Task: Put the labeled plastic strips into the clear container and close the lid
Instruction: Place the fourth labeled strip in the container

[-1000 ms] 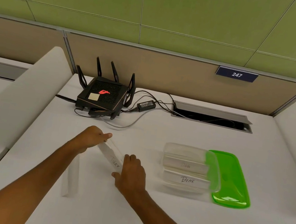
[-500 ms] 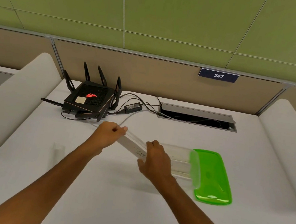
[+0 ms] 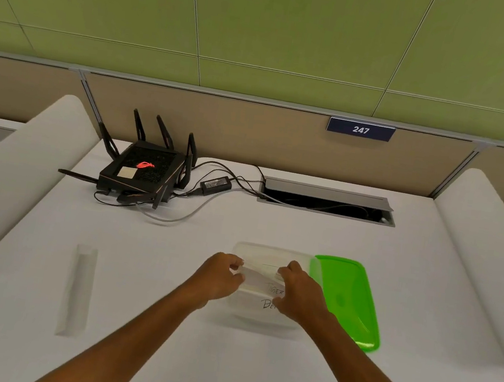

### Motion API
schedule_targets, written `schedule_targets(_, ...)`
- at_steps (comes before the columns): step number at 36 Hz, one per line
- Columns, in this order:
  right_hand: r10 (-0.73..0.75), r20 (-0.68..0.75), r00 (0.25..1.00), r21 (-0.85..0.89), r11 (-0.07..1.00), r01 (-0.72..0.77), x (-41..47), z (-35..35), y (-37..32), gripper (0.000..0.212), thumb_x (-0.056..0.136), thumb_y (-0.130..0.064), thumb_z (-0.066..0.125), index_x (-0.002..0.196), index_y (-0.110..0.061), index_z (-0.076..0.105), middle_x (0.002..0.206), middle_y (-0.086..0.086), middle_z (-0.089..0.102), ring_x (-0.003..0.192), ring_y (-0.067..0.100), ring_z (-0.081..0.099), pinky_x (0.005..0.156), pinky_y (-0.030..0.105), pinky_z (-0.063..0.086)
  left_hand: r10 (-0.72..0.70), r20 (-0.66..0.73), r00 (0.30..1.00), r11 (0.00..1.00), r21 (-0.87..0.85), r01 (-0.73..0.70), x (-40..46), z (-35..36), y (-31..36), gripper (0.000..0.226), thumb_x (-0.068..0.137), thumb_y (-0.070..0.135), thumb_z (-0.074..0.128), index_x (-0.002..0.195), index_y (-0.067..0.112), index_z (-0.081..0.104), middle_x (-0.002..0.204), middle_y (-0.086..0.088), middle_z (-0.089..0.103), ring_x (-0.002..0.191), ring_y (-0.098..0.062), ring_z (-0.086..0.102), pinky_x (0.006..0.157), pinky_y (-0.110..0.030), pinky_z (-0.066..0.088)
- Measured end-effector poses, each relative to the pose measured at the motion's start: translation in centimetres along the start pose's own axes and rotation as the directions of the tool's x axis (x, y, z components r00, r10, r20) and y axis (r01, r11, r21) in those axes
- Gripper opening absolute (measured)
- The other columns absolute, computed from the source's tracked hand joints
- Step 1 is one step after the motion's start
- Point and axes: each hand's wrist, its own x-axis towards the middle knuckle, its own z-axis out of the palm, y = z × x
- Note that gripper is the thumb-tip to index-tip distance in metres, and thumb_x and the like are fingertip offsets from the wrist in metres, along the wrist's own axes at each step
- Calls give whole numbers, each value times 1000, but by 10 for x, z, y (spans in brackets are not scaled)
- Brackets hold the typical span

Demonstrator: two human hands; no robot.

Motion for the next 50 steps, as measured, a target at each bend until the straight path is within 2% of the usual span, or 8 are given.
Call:
schedule_targets(9, -24, 94, 995, 13, 1000, 23, 7, 14, 13, 63, 68, -34, 85, 126, -18, 64, 119, -1, 55, 101, 24, 64, 70, 31, 48, -107, 33, 994, 984, 146, 101, 3, 18, -8, 54, 91, 32, 66, 143, 20, 56, 135, -3, 61, 114, -17, 60, 92, -23, 44)
schedule_targets(13, -24, 135, 991, -10, 1000, 25, 14, 17, 16, 66, 69, -36, 85, 129, -20, 62, 120, 1, 57, 110, 23, 62, 80, 34, 52, -179, 25, 984, 963, 210, 170, 8, 22, -5, 54, 89, 37, 65, 140, 22, 56, 138, -1, 60, 126, -23, 57, 97, -27, 46)
schedule_targets(15, -29, 154, 988, -28, 999, 34, 17, 19, 17, 65, 70, -39, 84, 129, -20, 62, 119, 1, 58, 111, 22, 61, 86, 34, 52, -193, 33, 981, 954, 238, 180, 9, 24, -2, 54, 89, 39, 65, 139, 21, 57, 130, 2, 63, 116, -22, 62, 85, -26, 49)
schedule_targets(18, -63, 152, 986, -40, 997, 70, 20, 21, 18, 55, 73, -46, 80, 118, -19, 67, 100, -3, 53, 104, 23, 64, 82, 33, 52, -209, 28, 978, 944, 268, 194, 9, 25, 4, 43, 85, 39, 63, 124, 20, 62, 89, 13, 59, 75, -11, 62, 54, -20, 46)
schedule_targets(23, -102, 144, 984, -45, 993, 110, 24, 24, 22, 52, 73, -54, 75, 112, -19, 68, 110, 0, 63, 102, 24, 65, 82, 32, 52, -257, 23, 966, 909, 344, 234, 13, 28, 11, 14, 75, 26, 56, 88, 21, 59, 66, 2, 61, 48, -15, 49, 44, -19, 37)
schedule_targets(29, -123, 158, 980, -102, 985, 140, 25, 28, 24, 51, 77, -53, 73, 115, -20, 68, 113, 1, 65, 104, 25, 66, 84, 33, 52, -322, 58, 945, 892, 353, 282, 17, 29, 22, 4, 71, 12, 48, 68, 14, 48, 58, -5, 53, 46, -17, 48, 44, -20, 34)
schedule_targets(46, -119, 232, 965, -168, 973, 161, 25, 30, 24, 56, 81, -47, 72, 129, -20, 63, 129, 5, 63, 114, 28, 64, 95, 36, 51, -399, 109, 911, 856, 402, 326, 22, 37, 29, 11, 79, 7, 49, 84, 7, 59, 66, -6, 63, 56, -20, 66, 55, -23, 46)
schedule_targets(50, -116, 268, 957, -168, 972, 165, 24, 31, 24, 59, 83, -49, 71, 133, -19, 60, 132, 7, 61, 117, 29, 62, 97, 37, 49, -397, 102, 912, 859, 391, 330, 22, 37, 29, 7, 80, 7, 51, 82, 8, 57, 66, -6, 61, 48, -17, 63, 47, -21, 44)
